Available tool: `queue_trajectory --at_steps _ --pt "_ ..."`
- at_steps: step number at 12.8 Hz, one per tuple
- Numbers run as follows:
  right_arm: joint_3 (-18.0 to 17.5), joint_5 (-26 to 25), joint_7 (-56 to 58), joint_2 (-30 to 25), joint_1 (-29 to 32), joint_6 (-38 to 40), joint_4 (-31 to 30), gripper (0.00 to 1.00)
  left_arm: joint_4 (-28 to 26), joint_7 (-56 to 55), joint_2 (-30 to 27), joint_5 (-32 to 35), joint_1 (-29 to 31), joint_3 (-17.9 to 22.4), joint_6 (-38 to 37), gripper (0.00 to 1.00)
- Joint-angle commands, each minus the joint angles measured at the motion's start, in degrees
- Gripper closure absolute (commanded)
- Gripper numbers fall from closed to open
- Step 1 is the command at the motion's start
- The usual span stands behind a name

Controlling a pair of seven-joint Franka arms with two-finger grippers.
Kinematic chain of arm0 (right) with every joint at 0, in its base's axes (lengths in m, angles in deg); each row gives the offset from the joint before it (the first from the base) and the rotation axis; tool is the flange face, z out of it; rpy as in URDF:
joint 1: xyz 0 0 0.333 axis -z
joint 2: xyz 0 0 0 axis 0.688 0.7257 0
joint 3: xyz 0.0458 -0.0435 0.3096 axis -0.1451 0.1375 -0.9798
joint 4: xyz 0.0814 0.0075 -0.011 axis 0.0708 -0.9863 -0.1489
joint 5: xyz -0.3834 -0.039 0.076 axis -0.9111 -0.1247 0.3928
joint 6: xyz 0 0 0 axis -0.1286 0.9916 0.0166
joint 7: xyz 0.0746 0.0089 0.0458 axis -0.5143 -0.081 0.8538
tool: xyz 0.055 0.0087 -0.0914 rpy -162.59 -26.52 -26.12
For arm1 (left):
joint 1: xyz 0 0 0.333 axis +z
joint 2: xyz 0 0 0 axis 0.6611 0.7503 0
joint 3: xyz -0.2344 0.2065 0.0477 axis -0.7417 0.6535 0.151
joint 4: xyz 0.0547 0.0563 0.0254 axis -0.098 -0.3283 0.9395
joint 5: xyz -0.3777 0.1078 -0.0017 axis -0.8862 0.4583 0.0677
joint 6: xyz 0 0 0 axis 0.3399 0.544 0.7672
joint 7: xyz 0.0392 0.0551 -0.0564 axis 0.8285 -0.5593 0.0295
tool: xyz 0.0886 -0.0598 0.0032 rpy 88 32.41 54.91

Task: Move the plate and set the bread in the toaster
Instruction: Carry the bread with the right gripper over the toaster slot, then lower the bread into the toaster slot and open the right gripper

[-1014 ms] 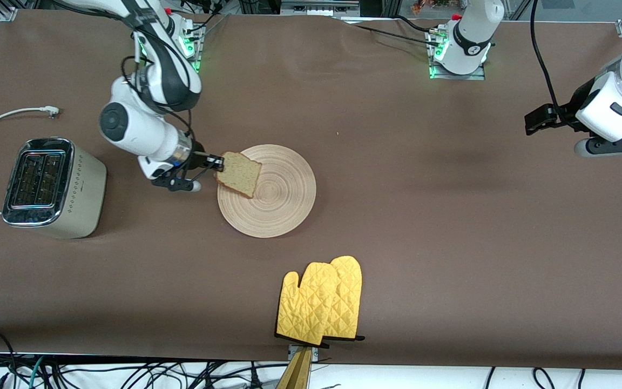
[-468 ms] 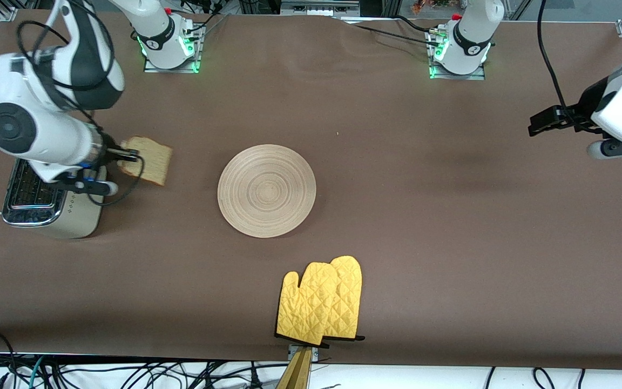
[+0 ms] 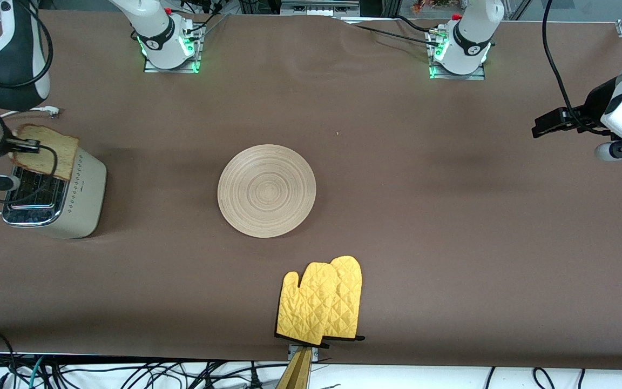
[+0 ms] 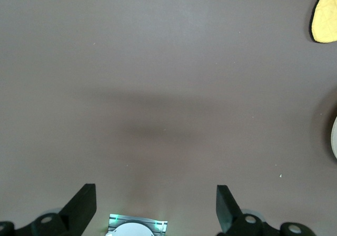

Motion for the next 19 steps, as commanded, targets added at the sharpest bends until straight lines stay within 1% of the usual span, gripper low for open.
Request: queue_trajectory --at_steps 1,3,11,16,17,18,19 --pt "0.2 -4.8 1.6 2.6 0.0 -0.6 1.6 1.00 -0.2 -0.2 -0.5 -1.1 -0.1 -0.3 0.4 0.00" --pt "0.3 -5.7 1.6 3.9 0.7 -3.3 1.6 1.00 -0.2 -0.2 -0.5 -1.1 -0.1 -0.3 0.4 0.00" --pt "0.3 -5.9 2.5 6.2 2.6 -7.0 1.6 1.00 -0.2 -0.2 -0.5 -1.1 -0.1 -0.3 0.4 0.00" --pt "0.2 -6.3 1.9 8.0 2.5 -9.8 1.6 1.00 -0.2 -0.2 -0.5 -1.1 -0.1 -0.3 0.4 0.00" --pt "0.2 -5.7 1.7 8.0 2.5 -9.8 1.6 0.33 -0.2 -0.2 -0.5 -1.1 -0.1 -0.3 0.3 0.00" --pt "0.2 -5.0 1.4 7.6 2.5 -9.8 1.7 0.00 -0.2 -0.2 -0.5 -1.1 -0.1 -0.3 0.3 0.00" --pt "0.3 -2.9 1.8 6.4 2.4 -9.3 1.8 0.00 -0.2 -0.2 -0.5 -1.1 -0.1 -0.3 0.3 0.00"
